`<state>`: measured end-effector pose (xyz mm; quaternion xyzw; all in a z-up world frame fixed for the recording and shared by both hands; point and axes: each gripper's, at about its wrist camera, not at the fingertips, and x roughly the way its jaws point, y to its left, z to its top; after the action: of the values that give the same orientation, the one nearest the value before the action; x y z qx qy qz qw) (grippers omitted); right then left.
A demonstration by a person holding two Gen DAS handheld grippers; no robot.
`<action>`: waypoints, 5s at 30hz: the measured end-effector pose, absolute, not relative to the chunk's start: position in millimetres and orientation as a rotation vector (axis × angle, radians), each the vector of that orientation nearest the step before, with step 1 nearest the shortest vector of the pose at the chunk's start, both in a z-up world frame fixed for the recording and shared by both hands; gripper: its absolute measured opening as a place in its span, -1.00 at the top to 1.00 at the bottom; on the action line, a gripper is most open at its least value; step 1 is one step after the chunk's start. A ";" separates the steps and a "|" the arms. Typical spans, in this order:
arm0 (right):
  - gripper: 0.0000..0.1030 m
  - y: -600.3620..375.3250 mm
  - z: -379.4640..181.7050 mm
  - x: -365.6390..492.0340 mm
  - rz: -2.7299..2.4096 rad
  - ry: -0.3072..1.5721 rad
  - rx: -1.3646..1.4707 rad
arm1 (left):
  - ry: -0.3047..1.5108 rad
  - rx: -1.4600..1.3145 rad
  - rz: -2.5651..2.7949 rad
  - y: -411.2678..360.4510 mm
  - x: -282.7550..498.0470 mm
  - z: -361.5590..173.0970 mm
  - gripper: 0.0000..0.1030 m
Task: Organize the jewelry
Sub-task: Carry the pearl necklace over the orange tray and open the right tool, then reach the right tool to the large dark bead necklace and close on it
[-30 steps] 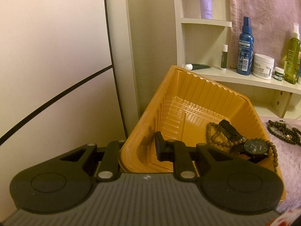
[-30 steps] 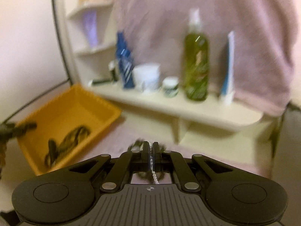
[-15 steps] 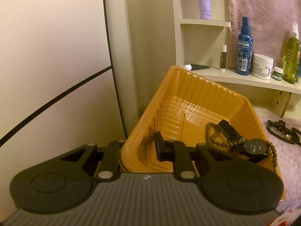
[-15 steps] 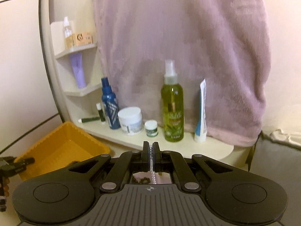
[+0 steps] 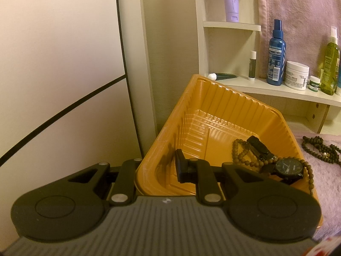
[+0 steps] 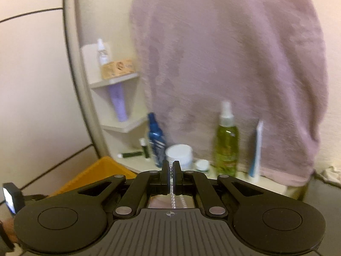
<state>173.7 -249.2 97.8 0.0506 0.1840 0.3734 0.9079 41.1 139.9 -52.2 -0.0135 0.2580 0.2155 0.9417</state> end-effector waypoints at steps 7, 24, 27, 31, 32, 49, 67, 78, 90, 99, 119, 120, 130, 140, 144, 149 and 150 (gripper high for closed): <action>0.96 -216.6 110.0 170.5 0.871 0.354 0.129 | 0.524 -0.031 0.439 139.9 41.2 -52.0 0.68; 0.96 -104.8 120.2 162.0 1.145 0.336 0.209 | 0.522 -0.038 0.436 139.7 41.1 -51.7 0.69; 0.96 -87.4 115.5 166.1 1.173 0.353 0.225 | 0.520 -0.040 0.433 140.4 41.1 -51.8 0.69; 0.96 -62.9 98.9 172.2 1.187 0.404 0.225 | 0.520 -0.046 0.432 141.8 41.6 -52.1 0.69; 0.96 -56.5 92.0 174.4 1.189 0.427 0.225 | 0.520 -0.046 0.432 141.7 41.2 -52.0 0.69; 0.93 -32.8 1.7 194.8 1.110 0.677 0.176 | 0.520 -0.051 0.432 141.5 42.0 -51.6 0.69; 0.12 -112.8 -4.6 201.0 0.930 0.659 0.263 | 0.524 -0.046 0.432 142.5 40.7 -51.8 0.69; 0.12 -154.4 -30.3 195.4 0.780 0.708 0.199 | 0.526 -0.033 0.435 140.6 41.6 -52.0 0.68; 0.12 -177.5 -53.7 190.5 0.676 0.749 0.178 | 0.528 -0.026 0.437 140.9 40.9 -52.7 0.68; 0.12 -195.6 -68.1 182.2 0.589 0.758 0.161 | 0.529 -0.026 0.436 141.3 40.7 -52.6 0.68; 0.56 -186.4 -78.9 192.2 0.546 0.726 0.086 | 0.530 -0.028 0.435 142.5 40.1 -54.2 0.67; 0.61 -186.0 -79.5 194.0 0.545 0.725 0.085 | 0.530 -0.028 0.436 142.5 40.2 -54.2 0.67; 0.64 -174.1 -84.6 209.2 0.546 0.712 -0.003 | 0.531 -0.032 0.436 143.8 39.7 -56.1 0.67; 0.64 -153.9 -93.2 220.6 0.531 0.680 -0.141 | 0.533 -0.034 0.436 144.3 40.3 -57.1 0.67; 0.64 -148.3 -98.1 217.9 0.536 0.677 -0.176 | 0.533 -0.034 0.436 144.3 40.4 -57.0 0.67; 0.64 -148.8 -99.1 220.9 0.532 0.680 -0.155 | 0.533 -0.034 0.436 144.4 40.4 -56.9 0.66; 0.65 -150.2 -98.8 223.0 0.531 0.685 -0.139 | 0.533 -0.034 0.436 144.5 39.9 -57.3 0.66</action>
<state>223.0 -150.2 -98.8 -0.0672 0.3318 0.2572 0.9051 39.9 144.5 -57.3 -0.0164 0.2614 0.2135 0.9412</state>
